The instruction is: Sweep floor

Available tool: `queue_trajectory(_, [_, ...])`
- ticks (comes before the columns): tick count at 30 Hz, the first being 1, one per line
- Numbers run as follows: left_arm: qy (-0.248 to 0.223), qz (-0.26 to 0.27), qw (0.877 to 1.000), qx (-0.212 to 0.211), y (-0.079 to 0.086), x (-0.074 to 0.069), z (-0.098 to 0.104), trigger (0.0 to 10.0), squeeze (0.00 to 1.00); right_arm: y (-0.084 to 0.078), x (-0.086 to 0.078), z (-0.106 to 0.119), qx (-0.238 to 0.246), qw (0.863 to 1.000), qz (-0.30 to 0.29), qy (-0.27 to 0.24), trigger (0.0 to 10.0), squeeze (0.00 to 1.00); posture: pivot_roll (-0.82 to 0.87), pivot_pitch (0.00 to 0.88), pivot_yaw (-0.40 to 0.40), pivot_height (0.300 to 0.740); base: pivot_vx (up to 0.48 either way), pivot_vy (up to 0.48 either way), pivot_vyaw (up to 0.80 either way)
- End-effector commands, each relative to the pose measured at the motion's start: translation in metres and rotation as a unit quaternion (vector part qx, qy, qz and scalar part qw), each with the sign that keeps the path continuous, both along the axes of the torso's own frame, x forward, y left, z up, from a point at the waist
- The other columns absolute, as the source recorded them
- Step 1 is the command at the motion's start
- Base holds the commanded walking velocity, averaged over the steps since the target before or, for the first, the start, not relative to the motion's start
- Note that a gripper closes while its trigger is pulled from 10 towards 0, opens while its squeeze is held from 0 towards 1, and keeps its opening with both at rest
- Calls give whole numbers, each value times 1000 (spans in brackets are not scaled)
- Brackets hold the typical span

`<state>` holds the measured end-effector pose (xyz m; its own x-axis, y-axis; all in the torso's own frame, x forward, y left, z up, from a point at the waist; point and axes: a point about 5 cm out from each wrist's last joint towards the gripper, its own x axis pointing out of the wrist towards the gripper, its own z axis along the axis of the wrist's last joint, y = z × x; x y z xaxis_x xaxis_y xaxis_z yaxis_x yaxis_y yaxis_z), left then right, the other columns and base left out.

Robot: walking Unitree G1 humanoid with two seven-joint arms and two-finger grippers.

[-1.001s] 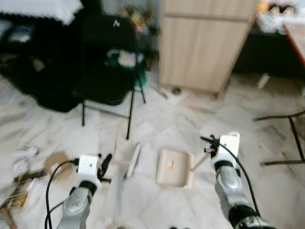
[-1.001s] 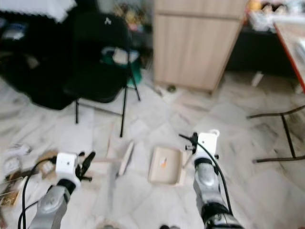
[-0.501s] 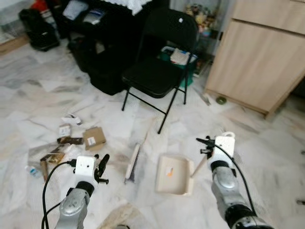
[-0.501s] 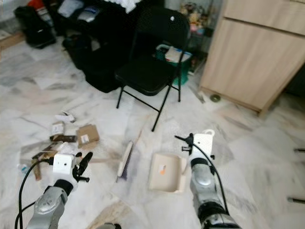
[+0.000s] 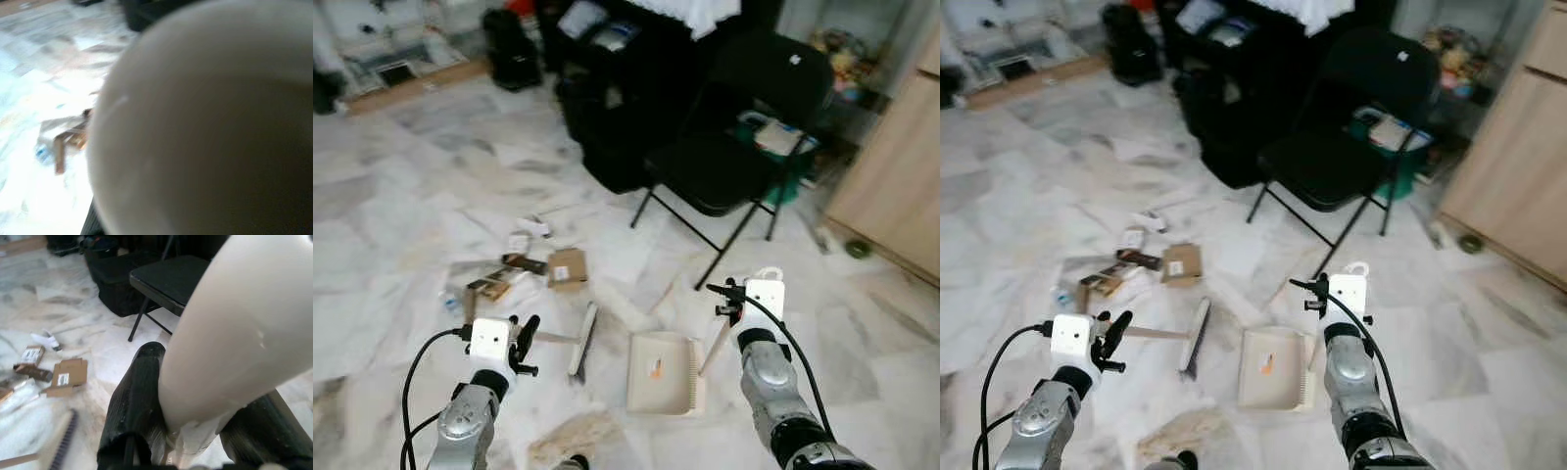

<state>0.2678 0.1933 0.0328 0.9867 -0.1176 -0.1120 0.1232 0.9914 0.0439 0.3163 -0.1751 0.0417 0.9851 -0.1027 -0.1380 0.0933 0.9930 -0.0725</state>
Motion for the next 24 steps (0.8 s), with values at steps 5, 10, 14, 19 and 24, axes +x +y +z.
queue_trajectory(5, [-2, 22, 1000, 5, 4, -2, 0, 10000, 0, 7, 0, -3, 19, 1000, 7, 10, 10000, 0, 85, 120, 4, 740, 0, 0, 800])
queue_trajectory(10, [-34, 48, 998, 5, 8, 4, 15, 10000, 0, 6, 7, 7, 19, 1000, 13, -7, 10000, 0, 92, 118, 1, 740, 0, 0, 800])
queue_trajectory(14, [-57, 67, 996, 5, 10, 7, 26, 10000, 0, 7, 15, 17, 26, 999, 16, -20, 10000, 0, 92, 118, 0, 740, 0, 0, 0])
queue_trajectory(19, [-66, 64, 996, -4, 3, 9, 29, 10000, 0, 4, 21, 30, 36, 998, 11, -45, 10000, 0, 87, 115, -6, 740, 0, 0, 0])
queue_trajectory(24, [-60, 54, 997, -5, -3, 11, 27, 10000, 0, 2, 23, 35, 39, 998, 11, -56, 10000, 0, 80, 115, -11, 740, 0, 0, 0])
